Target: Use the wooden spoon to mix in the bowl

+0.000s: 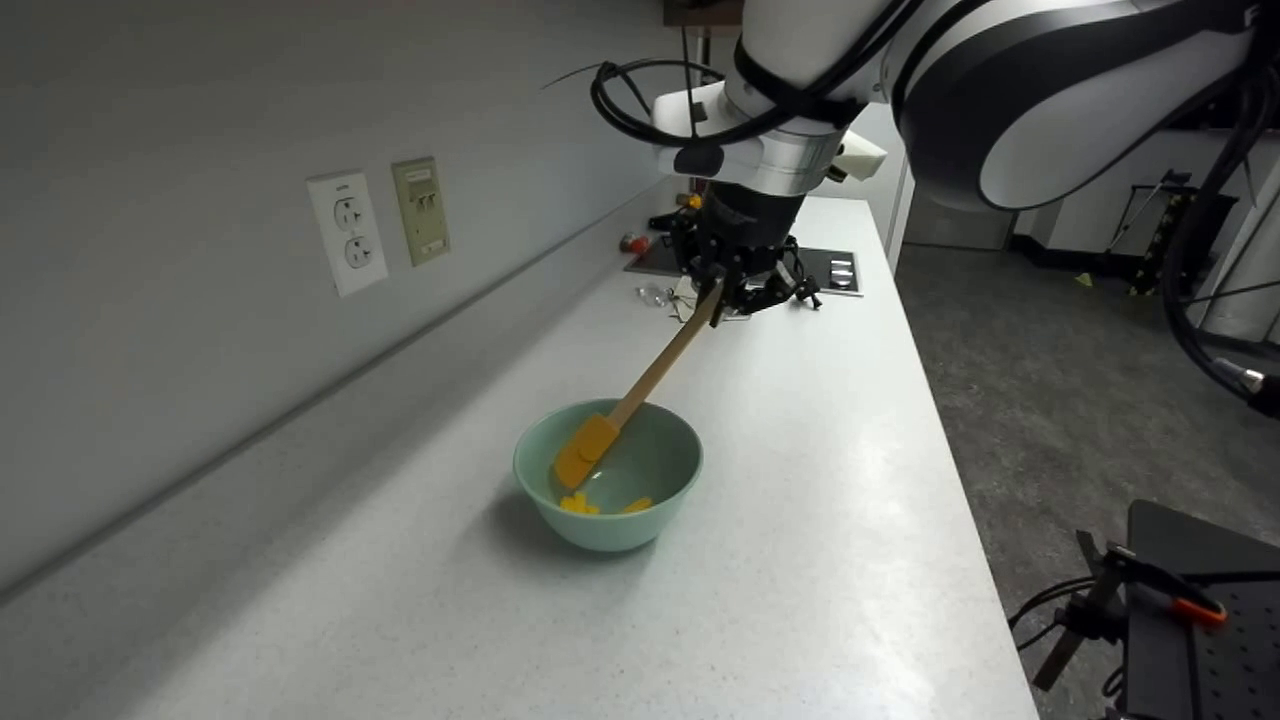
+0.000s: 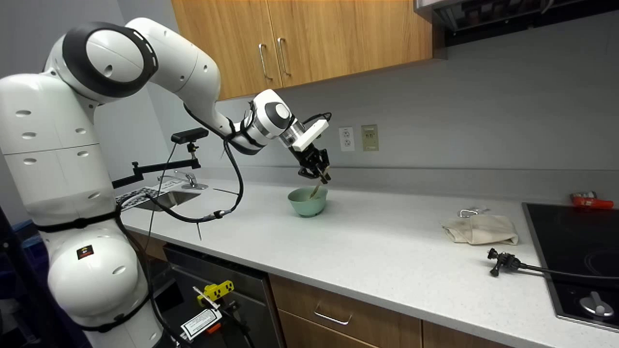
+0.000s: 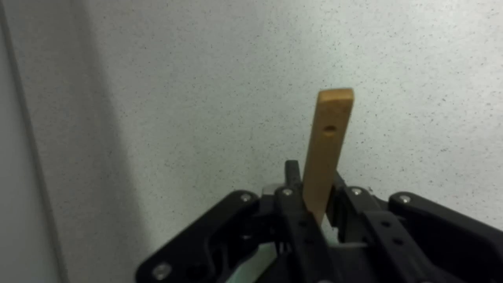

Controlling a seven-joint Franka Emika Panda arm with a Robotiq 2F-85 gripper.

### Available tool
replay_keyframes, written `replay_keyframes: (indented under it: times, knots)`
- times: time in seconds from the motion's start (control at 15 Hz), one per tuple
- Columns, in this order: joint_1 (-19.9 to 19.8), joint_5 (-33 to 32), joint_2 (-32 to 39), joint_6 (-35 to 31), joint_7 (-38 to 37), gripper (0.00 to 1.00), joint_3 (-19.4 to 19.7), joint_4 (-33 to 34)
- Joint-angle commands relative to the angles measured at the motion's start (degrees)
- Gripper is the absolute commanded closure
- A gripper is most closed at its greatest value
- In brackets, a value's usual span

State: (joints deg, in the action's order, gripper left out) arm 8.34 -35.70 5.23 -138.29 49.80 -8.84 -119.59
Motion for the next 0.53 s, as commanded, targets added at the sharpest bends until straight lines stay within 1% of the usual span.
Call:
replay_keyframes:
  times: [0.0, 0.2, 0.47]
  knots:
    - [0.0, 0.1, -0.5, 0.1, 1.1, 0.96, 0.1, -1.0]
    - [0.5, 1.5, -0.1, 0.4, 0.9, 0.96, -0.5, -1.0]
    - [1.1, -0.5, 0.8, 0.4, -0.9, 0.96, -0.9, -0.6]
